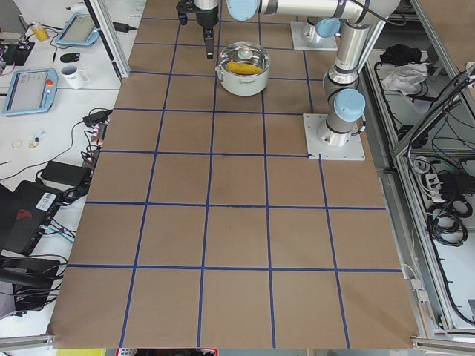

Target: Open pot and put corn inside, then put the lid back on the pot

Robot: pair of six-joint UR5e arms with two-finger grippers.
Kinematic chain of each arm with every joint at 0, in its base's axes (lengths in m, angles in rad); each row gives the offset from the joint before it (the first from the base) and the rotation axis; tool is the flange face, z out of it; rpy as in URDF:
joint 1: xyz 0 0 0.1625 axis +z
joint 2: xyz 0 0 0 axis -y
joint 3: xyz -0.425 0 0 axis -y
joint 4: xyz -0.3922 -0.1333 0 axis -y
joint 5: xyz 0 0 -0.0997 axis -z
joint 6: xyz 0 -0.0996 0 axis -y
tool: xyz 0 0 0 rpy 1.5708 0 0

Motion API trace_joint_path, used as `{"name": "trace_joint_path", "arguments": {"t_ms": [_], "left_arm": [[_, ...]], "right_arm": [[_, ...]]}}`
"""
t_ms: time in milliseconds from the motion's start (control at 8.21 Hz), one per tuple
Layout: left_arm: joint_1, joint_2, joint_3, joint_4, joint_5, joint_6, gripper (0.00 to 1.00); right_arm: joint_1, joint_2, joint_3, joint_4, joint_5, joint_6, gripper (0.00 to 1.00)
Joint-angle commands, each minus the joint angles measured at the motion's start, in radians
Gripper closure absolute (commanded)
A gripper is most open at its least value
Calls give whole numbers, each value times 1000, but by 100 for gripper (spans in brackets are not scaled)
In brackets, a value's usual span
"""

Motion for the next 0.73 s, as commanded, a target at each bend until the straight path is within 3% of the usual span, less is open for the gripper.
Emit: {"name": "trace_joint_path", "arguments": {"t_ms": [0,609], "left_arm": [[-1,0,0,0,1,0,0],[-1,0,0,0,1,0,0]], "right_arm": [[-26,-20,-1,11,12,-44,0],[-26,-20,1,12,0,-46,0]]}}
